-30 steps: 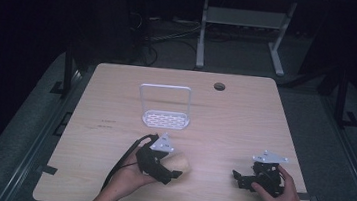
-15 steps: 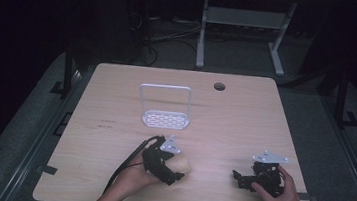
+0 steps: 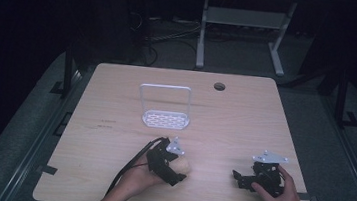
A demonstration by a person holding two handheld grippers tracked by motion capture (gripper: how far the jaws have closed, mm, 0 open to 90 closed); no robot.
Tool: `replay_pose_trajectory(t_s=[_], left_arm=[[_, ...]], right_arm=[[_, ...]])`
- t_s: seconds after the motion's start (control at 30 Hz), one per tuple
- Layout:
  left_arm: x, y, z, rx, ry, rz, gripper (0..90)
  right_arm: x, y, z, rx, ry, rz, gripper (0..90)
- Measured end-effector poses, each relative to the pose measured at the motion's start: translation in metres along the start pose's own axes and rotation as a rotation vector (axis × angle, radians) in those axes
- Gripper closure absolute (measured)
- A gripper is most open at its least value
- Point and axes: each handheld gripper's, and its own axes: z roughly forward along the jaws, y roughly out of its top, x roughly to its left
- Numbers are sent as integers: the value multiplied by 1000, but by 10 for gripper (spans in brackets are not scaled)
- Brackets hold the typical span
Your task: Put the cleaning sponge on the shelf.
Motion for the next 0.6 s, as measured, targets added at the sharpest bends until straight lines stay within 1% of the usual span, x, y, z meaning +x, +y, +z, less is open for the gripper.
replay_pose_trajectory(t_s=[0.13, 0.27, 0.33, 0.4, 0.5, 0.6], left_arm=[[0, 0, 3, 12, 3, 4, 143], [-1, 0, 5, 15, 0, -2, 151], [-1, 0, 5, 11, -4, 1, 174], [-1, 0, 5, 12, 0, 2, 176], [-1, 0, 5, 10, -1, 1, 220], [-1, -1, 4, 17, 11, 3, 248]], right_arm=[[0, 0, 0, 0, 0, 0, 7], [0, 0, 0, 0, 0, 0, 7], [0, 0, 0, 0, 0, -1, 7], [0, 0, 0, 0, 0, 0, 7], [0, 0, 0, 0, 0, 0, 7], [0, 0, 0, 0, 0, 0, 7]])
